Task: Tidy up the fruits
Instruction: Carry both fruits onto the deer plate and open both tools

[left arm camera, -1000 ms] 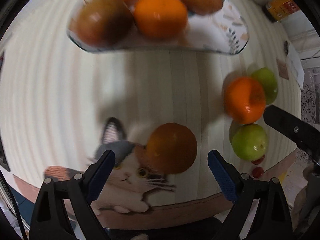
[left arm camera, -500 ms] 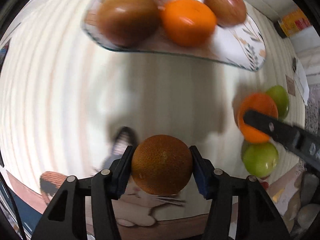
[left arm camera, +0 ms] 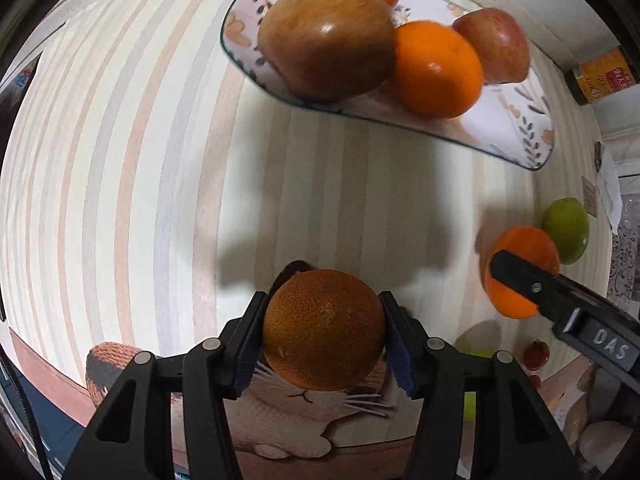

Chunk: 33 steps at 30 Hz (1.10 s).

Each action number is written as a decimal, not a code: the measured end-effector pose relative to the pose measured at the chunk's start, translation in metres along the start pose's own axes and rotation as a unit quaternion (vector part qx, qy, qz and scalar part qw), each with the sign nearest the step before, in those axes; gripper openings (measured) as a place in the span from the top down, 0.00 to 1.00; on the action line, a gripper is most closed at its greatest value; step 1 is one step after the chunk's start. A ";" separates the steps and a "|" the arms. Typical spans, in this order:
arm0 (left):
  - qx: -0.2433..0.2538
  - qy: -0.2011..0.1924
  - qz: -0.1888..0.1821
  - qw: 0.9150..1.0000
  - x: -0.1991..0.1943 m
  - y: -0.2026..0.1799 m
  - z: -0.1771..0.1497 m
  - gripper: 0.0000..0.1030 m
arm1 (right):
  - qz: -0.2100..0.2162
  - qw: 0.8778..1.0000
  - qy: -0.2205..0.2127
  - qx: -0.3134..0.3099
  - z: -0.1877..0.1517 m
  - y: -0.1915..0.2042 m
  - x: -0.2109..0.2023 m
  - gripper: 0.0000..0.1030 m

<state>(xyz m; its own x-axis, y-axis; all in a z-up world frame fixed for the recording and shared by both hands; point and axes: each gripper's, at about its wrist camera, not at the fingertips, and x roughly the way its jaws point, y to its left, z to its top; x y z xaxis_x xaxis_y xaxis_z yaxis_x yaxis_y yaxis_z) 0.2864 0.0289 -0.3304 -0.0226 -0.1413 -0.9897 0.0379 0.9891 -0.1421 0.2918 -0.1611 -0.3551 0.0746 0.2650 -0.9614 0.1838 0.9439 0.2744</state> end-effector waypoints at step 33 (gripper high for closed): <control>0.074 0.048 -0.010 0.996 -0.039 -0.076 0.205 0.49 | 0.050 0.998 -0.040 0.014 0.106 -0.008 -0.028 0.34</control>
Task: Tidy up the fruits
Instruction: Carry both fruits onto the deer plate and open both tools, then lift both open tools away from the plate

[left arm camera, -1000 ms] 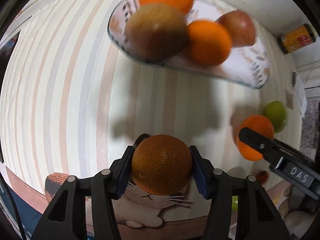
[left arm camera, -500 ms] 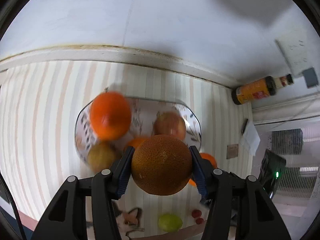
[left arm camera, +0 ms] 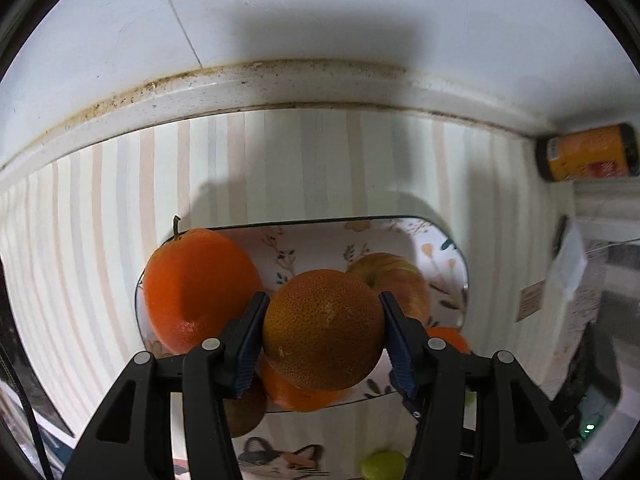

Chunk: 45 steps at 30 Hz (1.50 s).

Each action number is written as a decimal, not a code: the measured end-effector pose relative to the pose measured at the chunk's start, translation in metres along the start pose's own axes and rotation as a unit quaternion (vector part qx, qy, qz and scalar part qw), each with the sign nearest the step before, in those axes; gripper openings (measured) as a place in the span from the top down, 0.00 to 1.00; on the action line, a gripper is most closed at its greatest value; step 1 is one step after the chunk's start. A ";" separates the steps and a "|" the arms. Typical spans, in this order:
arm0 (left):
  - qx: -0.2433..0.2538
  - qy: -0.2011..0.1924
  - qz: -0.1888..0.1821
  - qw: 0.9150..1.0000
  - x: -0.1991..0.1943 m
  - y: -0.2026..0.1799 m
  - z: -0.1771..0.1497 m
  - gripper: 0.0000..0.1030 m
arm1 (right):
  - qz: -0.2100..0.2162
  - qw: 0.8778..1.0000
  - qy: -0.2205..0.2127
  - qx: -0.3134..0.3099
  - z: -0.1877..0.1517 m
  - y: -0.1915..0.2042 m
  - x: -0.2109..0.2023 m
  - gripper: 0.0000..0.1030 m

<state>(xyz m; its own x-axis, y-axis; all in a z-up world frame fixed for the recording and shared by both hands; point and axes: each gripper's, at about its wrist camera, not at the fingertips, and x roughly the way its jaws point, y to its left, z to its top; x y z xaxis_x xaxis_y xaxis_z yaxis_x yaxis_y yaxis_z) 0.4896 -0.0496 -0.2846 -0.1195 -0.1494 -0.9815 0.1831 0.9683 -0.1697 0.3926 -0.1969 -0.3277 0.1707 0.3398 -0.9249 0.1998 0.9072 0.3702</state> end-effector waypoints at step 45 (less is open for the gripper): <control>-0.003 -0.278 0.095 0.956 -0.133 0.002 -0.241 0.19 | -0.118 0.977 -0.150 -0.097 -0.130 0.059 -0.185 0.06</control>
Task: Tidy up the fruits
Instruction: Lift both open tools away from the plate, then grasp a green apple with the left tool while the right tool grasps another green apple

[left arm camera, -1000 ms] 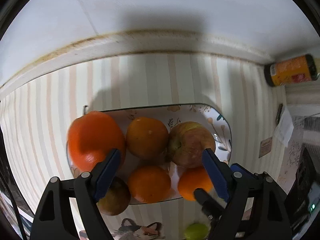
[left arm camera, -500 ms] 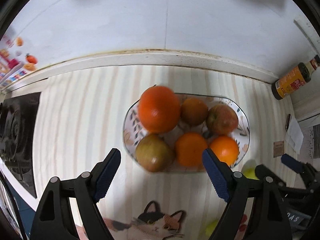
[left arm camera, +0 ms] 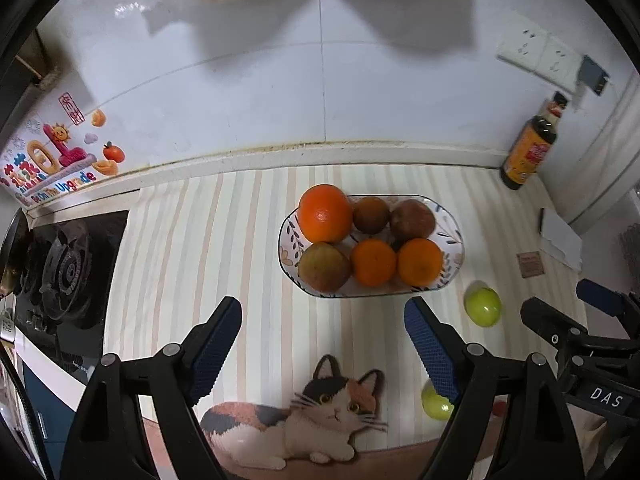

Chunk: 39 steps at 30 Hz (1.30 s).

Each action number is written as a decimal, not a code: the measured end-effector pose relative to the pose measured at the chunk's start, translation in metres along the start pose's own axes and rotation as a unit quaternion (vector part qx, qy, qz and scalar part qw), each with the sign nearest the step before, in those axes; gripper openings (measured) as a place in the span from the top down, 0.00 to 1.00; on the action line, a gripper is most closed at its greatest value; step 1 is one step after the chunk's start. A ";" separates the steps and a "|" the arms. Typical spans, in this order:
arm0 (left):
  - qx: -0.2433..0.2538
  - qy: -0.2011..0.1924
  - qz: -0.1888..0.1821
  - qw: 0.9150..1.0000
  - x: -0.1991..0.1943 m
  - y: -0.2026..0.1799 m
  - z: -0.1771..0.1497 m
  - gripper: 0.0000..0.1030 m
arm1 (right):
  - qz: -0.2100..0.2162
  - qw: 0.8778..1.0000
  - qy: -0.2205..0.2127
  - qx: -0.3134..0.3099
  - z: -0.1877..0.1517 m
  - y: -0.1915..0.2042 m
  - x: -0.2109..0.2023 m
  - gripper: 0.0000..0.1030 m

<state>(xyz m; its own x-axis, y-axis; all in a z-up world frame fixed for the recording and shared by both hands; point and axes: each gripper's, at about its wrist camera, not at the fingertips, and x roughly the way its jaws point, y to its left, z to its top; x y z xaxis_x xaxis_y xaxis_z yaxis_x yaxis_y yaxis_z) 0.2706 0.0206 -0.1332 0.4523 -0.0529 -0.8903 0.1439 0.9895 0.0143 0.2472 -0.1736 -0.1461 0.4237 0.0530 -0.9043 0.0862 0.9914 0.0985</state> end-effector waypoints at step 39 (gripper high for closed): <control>0.064 0.236 -0.080 0.966 0.137 -0.128 -0.108 0.00 | 0.037 0.984 0.079 0.156 -0.106 -0.135 0.062 0.11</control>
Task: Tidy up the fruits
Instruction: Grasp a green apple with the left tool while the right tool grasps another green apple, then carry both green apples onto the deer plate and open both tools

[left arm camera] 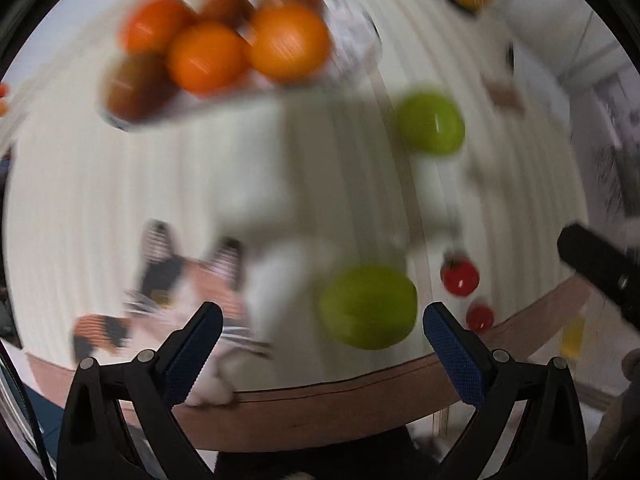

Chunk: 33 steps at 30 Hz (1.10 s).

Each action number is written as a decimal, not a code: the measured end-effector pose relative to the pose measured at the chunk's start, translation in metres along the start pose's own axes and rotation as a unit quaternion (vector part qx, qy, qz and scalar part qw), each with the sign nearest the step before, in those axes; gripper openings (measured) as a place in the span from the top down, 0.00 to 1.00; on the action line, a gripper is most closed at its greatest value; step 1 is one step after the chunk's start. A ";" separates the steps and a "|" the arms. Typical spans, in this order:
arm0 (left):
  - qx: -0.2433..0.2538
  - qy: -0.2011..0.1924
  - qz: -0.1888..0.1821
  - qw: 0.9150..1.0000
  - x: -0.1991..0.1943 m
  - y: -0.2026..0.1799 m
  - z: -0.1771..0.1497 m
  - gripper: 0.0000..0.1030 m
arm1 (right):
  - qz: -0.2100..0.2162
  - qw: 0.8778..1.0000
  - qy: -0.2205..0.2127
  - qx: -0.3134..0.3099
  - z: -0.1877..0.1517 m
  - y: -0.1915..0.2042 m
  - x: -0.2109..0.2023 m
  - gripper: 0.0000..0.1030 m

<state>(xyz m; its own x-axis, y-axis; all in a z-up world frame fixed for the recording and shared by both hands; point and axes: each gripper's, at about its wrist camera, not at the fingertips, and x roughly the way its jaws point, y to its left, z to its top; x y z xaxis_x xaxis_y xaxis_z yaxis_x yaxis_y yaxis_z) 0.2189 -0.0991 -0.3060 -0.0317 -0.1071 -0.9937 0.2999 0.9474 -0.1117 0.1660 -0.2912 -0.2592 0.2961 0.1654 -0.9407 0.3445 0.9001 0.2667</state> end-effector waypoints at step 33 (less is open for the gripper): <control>-0.174 -0.017 0.001 0.985 0.009 0.130 0.017 0.43 | 0.030 0.978 0.114 -0.172 0.058 0.088 0.129 0.41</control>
<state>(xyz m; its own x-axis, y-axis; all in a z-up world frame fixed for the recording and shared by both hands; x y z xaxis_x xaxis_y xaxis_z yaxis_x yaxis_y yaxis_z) 0.2738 0.0176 -0.3289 0.0023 -0.1097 -0.9940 -0.0458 0.9929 -0.1097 0.2858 -0.2142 -0.3449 0.0874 0.2717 -0.9584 0.0005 0.9621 0.2728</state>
